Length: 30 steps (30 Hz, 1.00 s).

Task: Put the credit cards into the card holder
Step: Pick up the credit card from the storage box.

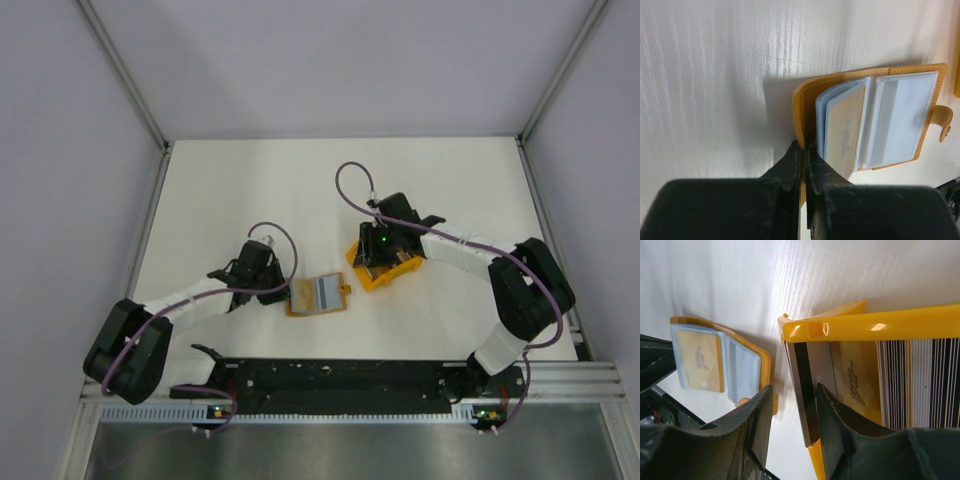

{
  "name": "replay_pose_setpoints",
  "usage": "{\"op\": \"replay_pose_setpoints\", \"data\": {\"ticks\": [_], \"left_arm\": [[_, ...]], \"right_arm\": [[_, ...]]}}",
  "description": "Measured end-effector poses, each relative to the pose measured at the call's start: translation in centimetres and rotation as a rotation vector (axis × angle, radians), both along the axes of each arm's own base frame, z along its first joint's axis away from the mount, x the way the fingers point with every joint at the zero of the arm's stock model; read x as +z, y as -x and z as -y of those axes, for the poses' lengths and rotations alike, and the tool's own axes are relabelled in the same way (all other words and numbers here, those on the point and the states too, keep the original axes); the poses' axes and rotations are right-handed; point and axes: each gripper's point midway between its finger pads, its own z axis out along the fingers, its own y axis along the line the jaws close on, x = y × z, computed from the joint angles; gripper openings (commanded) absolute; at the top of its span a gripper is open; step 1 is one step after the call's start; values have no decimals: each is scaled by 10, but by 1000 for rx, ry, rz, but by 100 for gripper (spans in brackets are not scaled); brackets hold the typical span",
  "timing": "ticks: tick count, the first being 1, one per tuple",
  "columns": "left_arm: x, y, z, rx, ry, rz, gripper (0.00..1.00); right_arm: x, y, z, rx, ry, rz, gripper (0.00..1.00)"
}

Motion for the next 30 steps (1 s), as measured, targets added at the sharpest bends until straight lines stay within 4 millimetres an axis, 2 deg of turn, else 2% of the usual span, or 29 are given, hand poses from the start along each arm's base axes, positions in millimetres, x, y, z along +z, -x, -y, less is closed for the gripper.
{"op": "replay_pose_setpoints", "data": {"ticks": [30], "left_arm": [[0, -3, 3, -3, 2, -9, 0]], "right_arm": [[5, -3, 3, -5, -28, -5, 15]]}}
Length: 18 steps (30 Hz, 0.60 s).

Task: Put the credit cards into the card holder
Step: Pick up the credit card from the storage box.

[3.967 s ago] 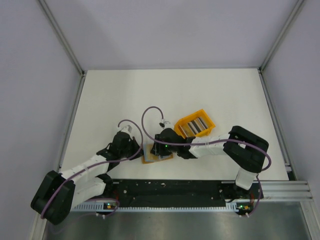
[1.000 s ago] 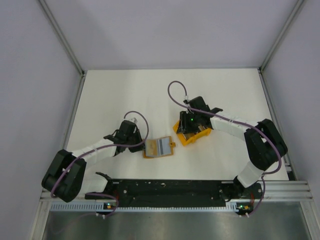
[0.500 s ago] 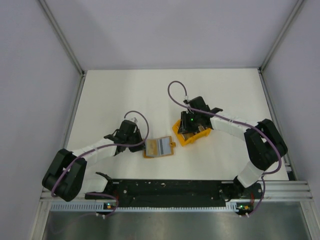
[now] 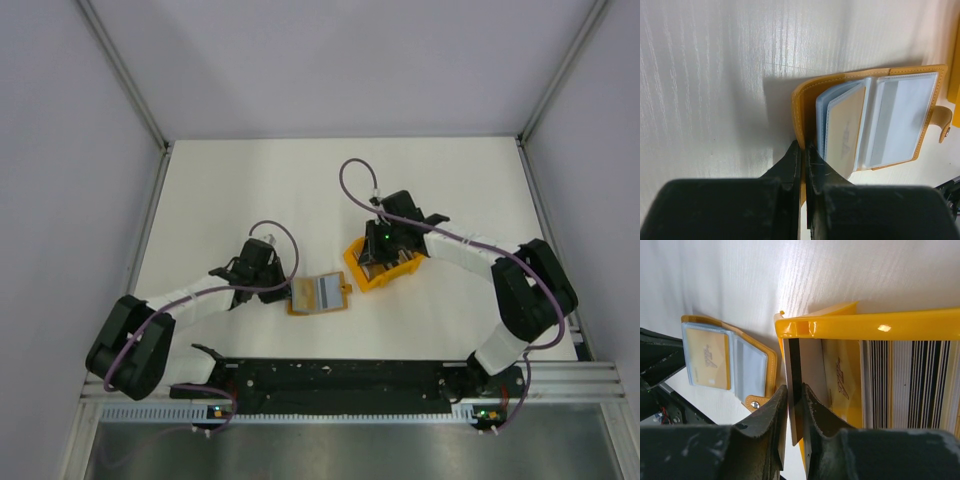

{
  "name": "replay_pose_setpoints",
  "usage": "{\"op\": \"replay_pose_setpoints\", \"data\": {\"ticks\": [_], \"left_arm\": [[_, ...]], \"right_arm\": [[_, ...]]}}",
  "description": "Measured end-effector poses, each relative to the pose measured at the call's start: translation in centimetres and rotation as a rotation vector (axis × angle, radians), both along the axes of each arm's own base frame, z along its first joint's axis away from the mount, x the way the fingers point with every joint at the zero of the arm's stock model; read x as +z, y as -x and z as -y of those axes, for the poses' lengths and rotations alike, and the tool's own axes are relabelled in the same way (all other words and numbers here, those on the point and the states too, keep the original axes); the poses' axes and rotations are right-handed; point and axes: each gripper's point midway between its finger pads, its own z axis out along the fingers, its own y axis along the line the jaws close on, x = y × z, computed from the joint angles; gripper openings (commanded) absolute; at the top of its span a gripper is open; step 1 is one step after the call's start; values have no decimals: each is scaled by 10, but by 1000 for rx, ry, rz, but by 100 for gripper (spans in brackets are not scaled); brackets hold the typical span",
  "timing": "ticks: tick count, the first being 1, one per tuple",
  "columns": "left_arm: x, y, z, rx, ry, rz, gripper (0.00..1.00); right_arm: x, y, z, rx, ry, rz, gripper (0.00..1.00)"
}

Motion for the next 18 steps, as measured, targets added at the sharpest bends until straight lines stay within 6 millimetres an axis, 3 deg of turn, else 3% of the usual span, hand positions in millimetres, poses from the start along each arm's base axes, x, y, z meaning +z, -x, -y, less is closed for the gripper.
{"op": "replay_pose_setpoints", "data": {"ticks": [12, 14, 18], "left_arm": [[0, -2, 2, -2, 4, -1, 0], [0, -2, 2, -1, 4, -1, 0], [0, -2, 1, -1, 4, -1, 0]], "right_arm": [[6, -2, 1, 0, -26, 2, 9], [8, -4, 3, -10, -26, 10, 2], [6, -9, 8, -32, 0, 27, 1]]}}
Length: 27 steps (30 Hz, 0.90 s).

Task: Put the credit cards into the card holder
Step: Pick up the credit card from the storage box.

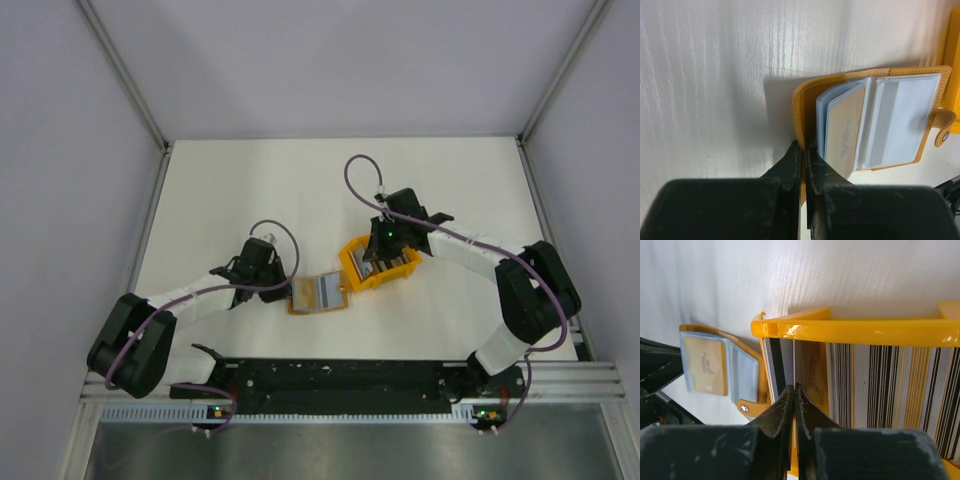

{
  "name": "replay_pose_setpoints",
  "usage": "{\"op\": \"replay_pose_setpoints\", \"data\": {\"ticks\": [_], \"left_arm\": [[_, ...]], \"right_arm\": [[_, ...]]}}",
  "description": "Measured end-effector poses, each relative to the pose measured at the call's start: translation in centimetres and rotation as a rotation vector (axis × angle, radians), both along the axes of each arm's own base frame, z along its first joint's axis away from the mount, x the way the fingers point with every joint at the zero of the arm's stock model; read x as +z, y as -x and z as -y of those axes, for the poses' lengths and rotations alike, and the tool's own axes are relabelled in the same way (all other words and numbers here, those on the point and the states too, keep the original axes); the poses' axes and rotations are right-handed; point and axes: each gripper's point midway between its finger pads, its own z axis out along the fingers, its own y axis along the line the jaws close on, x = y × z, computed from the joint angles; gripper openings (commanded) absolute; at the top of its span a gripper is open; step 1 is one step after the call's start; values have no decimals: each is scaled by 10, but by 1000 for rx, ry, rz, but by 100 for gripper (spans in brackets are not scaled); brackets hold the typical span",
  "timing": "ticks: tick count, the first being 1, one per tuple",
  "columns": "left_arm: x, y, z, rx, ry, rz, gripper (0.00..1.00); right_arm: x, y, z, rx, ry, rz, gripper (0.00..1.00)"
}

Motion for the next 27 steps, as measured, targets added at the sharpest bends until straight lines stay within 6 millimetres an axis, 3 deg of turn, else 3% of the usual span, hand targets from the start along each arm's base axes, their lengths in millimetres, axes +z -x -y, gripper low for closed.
{"op": "replay_pose_setpoints", "data": {"ticks": [10, 19, 22, 27], "left_arm": [[0, 0, 0, -1, 0, 0, 0], [0, 0, 0, -1, 1, 1, 0], [0, 0, 0, -1, 1, 1, 0], [0, 0, 0, -1, 0, 0, 0]], "right_arm": [[-5, -1, 5, 3, 44, 19, 5], [-23, 3, 3, 27, 85, -7, 9], [-24, 4, 2, 32, 86, -8, 0], [-22, 3, -1, 38, 81, -5, 0]]}}
